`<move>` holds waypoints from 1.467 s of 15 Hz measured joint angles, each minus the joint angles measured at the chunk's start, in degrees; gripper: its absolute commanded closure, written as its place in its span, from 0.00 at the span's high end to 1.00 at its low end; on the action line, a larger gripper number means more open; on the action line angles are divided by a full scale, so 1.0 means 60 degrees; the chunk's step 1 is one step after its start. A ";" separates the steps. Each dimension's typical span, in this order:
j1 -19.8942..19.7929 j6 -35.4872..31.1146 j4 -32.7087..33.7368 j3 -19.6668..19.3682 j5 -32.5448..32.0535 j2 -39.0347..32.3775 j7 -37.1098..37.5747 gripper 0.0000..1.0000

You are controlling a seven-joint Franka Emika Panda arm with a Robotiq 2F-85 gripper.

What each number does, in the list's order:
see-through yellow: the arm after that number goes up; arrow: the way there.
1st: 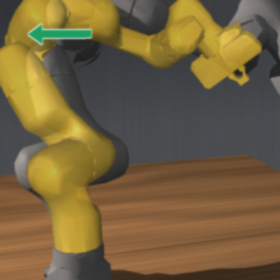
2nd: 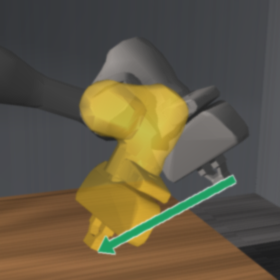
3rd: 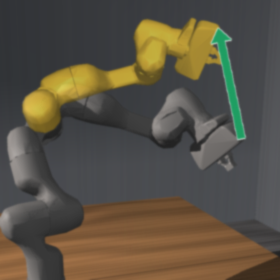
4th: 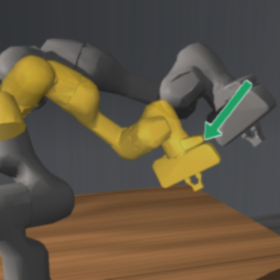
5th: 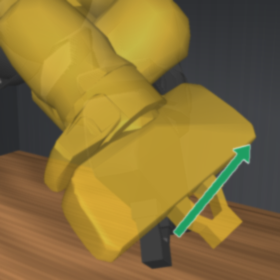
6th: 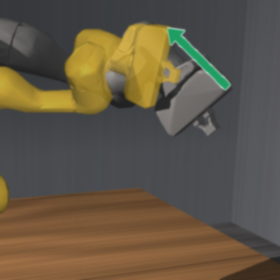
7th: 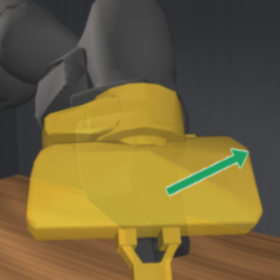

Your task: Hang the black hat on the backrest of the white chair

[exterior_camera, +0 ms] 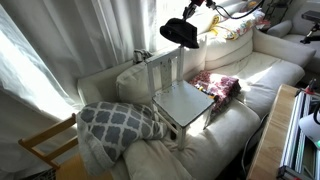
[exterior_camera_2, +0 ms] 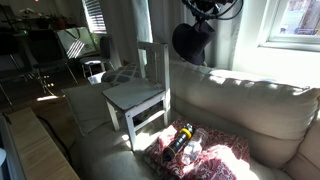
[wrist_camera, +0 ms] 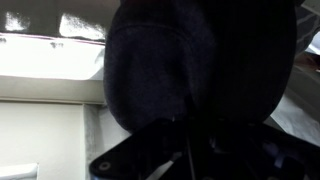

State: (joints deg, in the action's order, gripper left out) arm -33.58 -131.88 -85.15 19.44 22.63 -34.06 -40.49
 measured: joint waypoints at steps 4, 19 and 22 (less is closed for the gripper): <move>0.0091 -0.0041 -0.0223 -0.0169 0.0137 0.0177 -0.0017 0.02; 0.0685 0.0183 -0.3258 -0.1520 0.4580 0.2147 -0.5606 0.02; 0.1181 0.0182 -0.4039 -0.2101 0.5110 0.2448 -0.6431 0.02</move>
State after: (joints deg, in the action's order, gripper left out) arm -26.49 -130.78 -109.38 6.83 53.29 -19.38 -79.08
